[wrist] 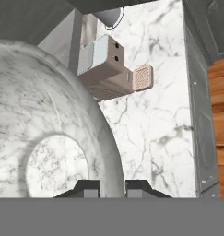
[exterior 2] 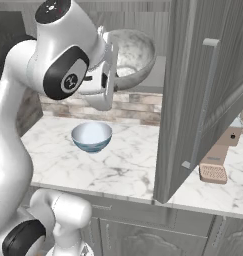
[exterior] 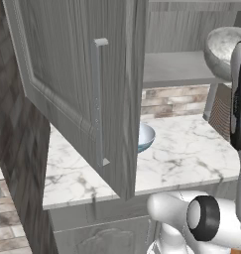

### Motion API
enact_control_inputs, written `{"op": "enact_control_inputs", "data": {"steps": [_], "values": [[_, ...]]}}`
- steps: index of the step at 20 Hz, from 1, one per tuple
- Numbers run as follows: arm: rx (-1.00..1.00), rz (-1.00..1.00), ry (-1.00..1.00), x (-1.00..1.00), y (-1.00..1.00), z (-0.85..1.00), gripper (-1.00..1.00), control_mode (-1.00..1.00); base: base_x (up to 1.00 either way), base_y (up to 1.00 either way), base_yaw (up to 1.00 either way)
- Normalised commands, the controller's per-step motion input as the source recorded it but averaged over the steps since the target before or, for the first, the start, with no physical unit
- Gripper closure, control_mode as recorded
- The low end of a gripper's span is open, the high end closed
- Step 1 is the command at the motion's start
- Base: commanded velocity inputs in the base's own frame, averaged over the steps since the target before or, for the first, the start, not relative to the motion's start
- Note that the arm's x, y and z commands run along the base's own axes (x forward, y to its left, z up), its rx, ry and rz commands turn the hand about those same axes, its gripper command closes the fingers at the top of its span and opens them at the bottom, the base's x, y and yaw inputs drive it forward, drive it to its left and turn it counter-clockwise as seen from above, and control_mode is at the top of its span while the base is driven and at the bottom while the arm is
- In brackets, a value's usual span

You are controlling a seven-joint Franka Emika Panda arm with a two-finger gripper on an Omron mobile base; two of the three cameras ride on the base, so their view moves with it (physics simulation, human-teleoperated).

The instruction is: Open the cabinet. Pick the bowls from the counter and place them in the cabinet. Then close the cabinet.

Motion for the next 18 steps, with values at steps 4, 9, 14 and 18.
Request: {"op": "enact_control_inputs", "data": {"steps": [4, 9, 14, 18], "values": [[0.06, 0.02, -0.10, 0.33, 0.00, -0.20, 1.00, -1.00, 0.00, 0.00, 0.00], [0.04, 0.01, -0.01, 0.47, 0.00, -0.12, 1.00, -1.00, 0.00, 0.00, 0.00], [0.00, 0.00, 0.13, 0.54, 0.00, 0.04, 1.00, -1.00, 0.00, 0.00, 0.00], [0.00, 0.00, 0.21, 0.44, 0.00, 0.07, 1.00, -1.00, 0.00, 0.00, 0.00]]}}
